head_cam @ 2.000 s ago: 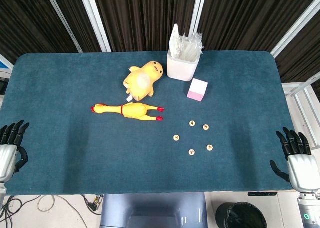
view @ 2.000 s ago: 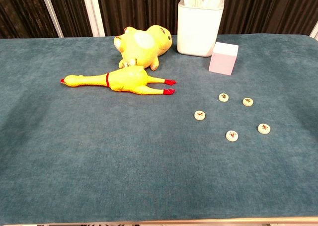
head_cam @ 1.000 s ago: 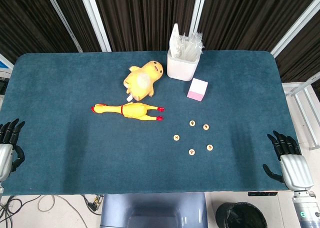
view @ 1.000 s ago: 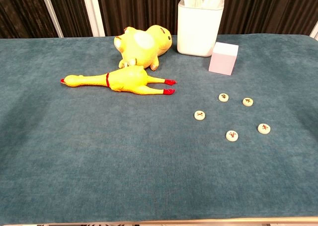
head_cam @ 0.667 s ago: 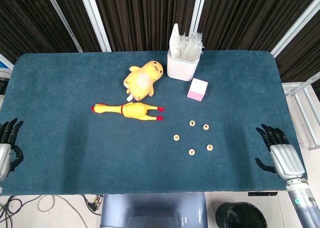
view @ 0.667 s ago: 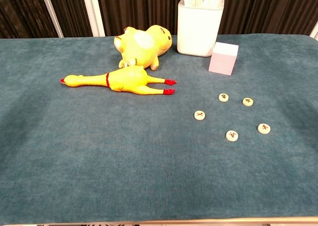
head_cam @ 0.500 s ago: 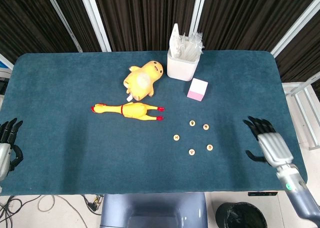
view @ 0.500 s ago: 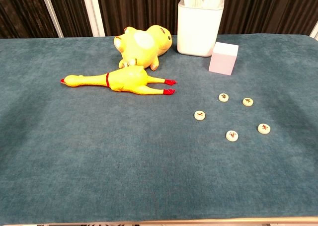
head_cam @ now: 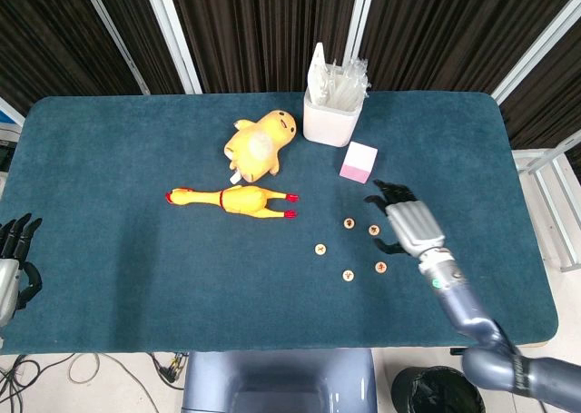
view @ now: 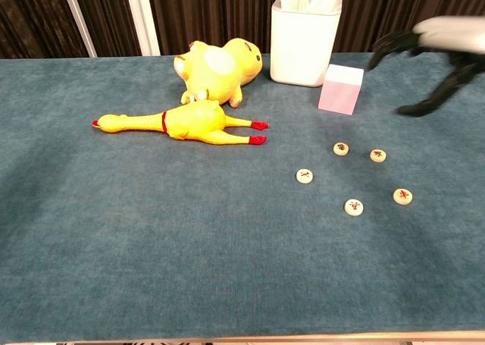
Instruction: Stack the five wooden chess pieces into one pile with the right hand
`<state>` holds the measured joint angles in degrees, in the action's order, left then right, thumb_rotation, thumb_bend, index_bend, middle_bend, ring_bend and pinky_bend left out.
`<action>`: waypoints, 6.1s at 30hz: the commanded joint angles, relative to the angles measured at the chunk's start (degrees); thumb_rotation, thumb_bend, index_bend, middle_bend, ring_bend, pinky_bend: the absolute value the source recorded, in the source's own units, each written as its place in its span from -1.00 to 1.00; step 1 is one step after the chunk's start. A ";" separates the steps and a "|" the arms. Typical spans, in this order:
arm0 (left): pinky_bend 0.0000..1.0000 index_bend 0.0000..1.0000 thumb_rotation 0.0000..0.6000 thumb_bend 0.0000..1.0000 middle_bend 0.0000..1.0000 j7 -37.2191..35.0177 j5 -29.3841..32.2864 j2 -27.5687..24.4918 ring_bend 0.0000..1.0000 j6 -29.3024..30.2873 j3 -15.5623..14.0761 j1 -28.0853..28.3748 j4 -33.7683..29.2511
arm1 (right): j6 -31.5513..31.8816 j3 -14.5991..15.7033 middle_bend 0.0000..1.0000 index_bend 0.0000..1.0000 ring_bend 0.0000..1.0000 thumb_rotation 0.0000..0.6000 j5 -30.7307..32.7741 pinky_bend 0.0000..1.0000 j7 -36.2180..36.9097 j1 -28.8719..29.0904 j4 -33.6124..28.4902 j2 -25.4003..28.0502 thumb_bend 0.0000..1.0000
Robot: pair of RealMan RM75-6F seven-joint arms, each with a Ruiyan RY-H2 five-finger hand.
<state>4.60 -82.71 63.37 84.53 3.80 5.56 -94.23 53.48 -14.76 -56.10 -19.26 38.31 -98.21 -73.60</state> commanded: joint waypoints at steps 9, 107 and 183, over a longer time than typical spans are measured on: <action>-1.00 -0.83 1.00 0.65 -1.00 0.32 0.17 0.14 -1.00 -0.05 0.06 0.06 0.10 | -2.24 -0.29 -0.74 -0.43 -0.67 1.00 12.97 -0.75 -10.04 9.59 14.86 -14.45 -0.29; -1.00 -0.82 1.00 0.65 -1.00 1.06 0.67 0.42 -1.00 -0.38 0.10 0.28 0.18 | -10.90 2.06 -0.70 0.07 -0.63 1.00 20.55 -0.75 -6.71 14.20 34.42 -23.42 -0.22; -0.97 -0.82 1.00 0.65 -1.00 1.42 0.53 0.29 -1.00 0.37 0.17 -0.04 -0.22 | -11.52 5.45 -0.71 0.07 -0.66 1.00 17.36 -0.74 -1.59 9.47 28.43 -14.54 -0.22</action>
<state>6.02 -82.18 63.66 84.90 3.97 5.52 -94.45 41.96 -9.31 -38.75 -20.84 47.78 -69.79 -88.13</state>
